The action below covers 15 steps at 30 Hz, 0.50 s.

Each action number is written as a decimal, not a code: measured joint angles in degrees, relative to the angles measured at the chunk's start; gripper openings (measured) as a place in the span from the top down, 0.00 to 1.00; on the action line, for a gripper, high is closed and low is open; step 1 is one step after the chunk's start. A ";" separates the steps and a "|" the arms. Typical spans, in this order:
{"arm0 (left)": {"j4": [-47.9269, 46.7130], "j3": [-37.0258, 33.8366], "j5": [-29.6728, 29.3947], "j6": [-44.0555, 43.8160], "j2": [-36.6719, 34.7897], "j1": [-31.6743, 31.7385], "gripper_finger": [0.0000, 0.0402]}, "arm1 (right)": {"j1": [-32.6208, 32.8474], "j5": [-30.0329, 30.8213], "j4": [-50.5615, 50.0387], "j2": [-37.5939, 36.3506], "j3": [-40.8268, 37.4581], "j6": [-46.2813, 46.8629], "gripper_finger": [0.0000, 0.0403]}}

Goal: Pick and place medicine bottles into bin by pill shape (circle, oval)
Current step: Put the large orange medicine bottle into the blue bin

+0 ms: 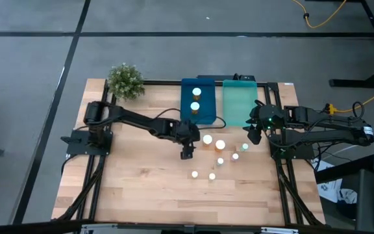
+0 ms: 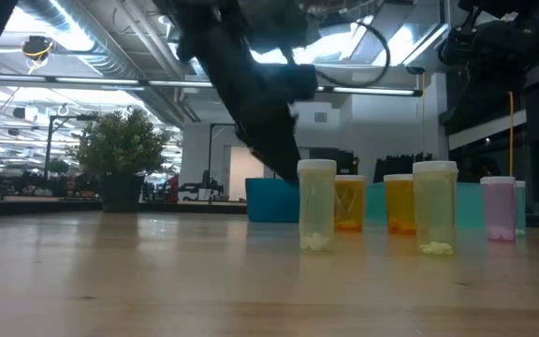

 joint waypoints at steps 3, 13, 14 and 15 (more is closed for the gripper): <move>3.44 -0.07 1.92 0.17 2.69 0.41 0.35 | 0.00 0.00 0.00 0.00 0.00 0.02 0.55; 17.88 0.02 4.82 1.58 7.35 1.76 0.35 | 0.00 -0.02 0.00 -0.01 0.00 0.02 0.55; 19.91 0.02 4.77 1.86 8.18 1.78 0.35 | -0.02 0.00 0.10 -0.02 0.00 0.02 0.55; 21.20 0.02 4.78 2.31 8.85 1.77 0.35 | 0.00 0.00 0.07 -0.01 0.00 0.02 0.55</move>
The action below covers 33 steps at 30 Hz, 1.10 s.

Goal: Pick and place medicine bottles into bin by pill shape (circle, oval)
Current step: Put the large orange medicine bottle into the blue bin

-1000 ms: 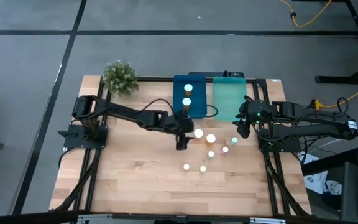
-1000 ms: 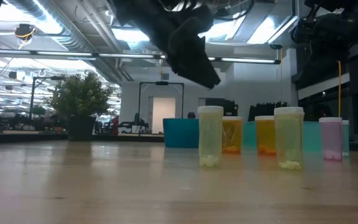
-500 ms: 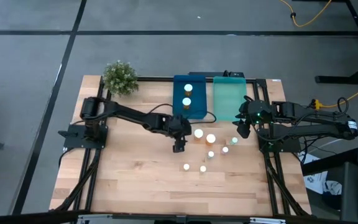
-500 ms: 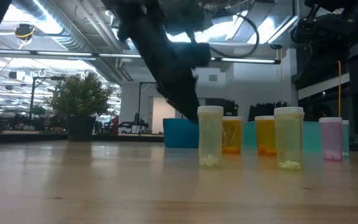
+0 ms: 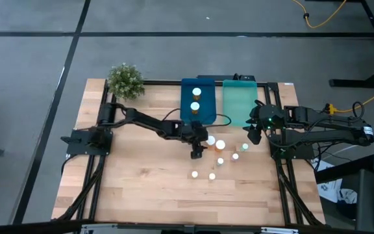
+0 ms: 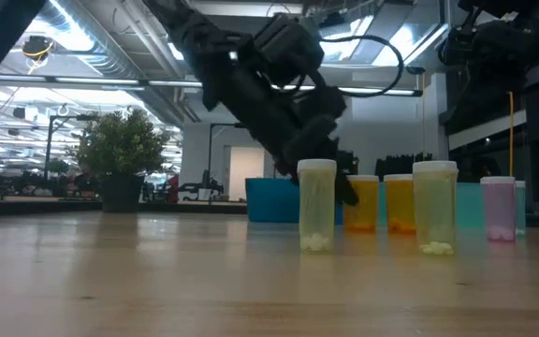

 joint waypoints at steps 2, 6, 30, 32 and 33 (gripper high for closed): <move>1.36 -0.02 0.08 0.37 0.81 -0.08 0.35 | -0.01 0.00 0.07 -0.01 0.00 0.00 0.55; 3.97 -0.02 0.11 0.79 1.49 -0.08 0.35 | 0.00 0.00 0.04 0.01 0.00 -0.02 0.55; 7.83 0.00 0.04 2.19 1.51 -0.57 0.51 | -0.02 -0.02 0.08 0.01 0.00 -0.04 0.55; 7.05 0.00 0.04 1.42 1.08 -0.61 0.56 | -0.01 0.00 0.08 0.01 0.00 -0.04 0.55; 6.26 -0.02 0.00 0.52 0.53 -0.61 0.58 | -0.02 -0.01 0.06 0.01 0.00 -0.04 0.55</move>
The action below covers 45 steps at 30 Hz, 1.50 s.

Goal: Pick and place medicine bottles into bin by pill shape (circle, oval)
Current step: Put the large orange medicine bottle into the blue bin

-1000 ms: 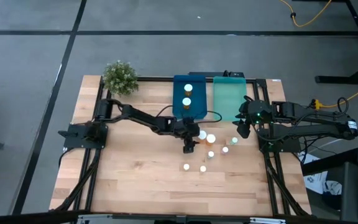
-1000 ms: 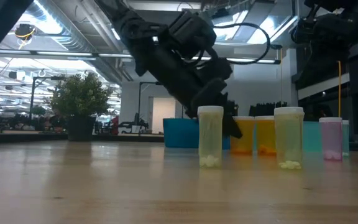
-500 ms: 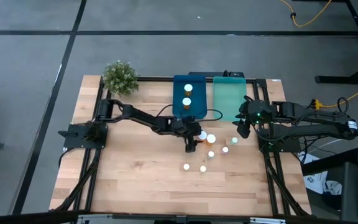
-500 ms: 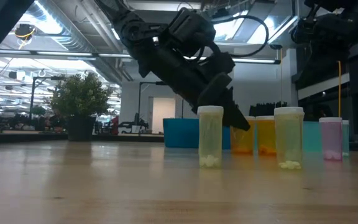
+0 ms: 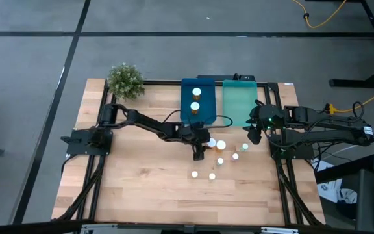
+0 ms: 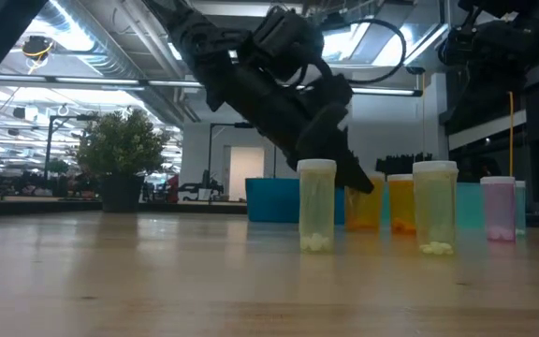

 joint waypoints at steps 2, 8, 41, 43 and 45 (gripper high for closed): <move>-0.68 0.00 -0.51 -1.26 -1.48 0.00 0.61 | 0.02 0.01 -0.03 0.00 0.00 -0.02 0.55; -2.63 0.00 -5.69 0.45 -8.12 0.59 0.61 | 0.02 0.00 -0.24 -0.01 0.00 -0.17 0.55; -8.81 16.02 3.11 5.24 5.09 23.58 0.62 | 0.02 0.01 -0.15 -0.01 0.00 -0.22 0.55; -9.03 16.03 3.14 5.31 5.09 23.77 0.62 | 0.02 0.01 -0.20 0.00 0.00 -0.24 0.55; -9.31 16.04 3.53 5.27 5.09 24.04 0.62 | 0.00 0.01 -0.21 0.00 0.00 -0.22 0.55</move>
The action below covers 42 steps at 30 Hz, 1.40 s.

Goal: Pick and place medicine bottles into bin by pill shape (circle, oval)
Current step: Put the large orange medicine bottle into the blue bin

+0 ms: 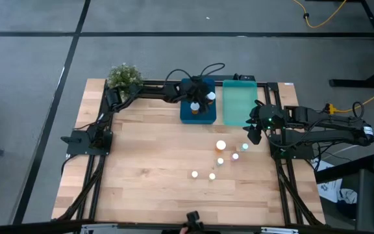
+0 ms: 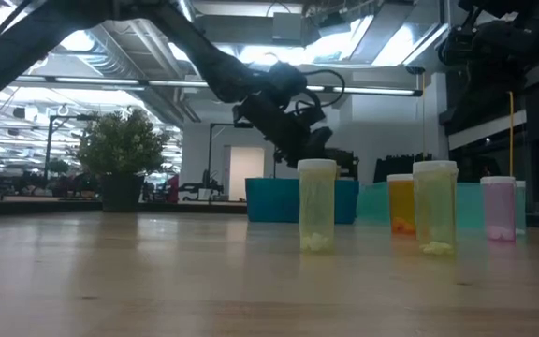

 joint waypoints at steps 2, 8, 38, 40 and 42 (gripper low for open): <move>-0.46 0.00 -0.02 -0.11 0.00 0.24 0.62 | 0.01 0.00 0.00 0.00 0.00 0.00 0.55; -0.61 0.00 -0.03 0.97 -0.02 0.33 0.62 | 0.00 0.00 -0.03 0.00 0.00 -0.02 0.55; -6.52 0.04 7.47 0.80 -0.24 4.22 0.61 | 0.02 0.00 0.01 0.00 0.00 0.02 0.55; -7.13 0.04 7.47 0.70 -0.31 4.22 0.60 | 0.01 0.00 0.01 -0.01 0.00 0.02 0.55; -7.88 0.07 7.49 0.70 -0.37 4.22 0.59 | 0.01 0.00 0.01 -0.01 0.00 0.02 0.55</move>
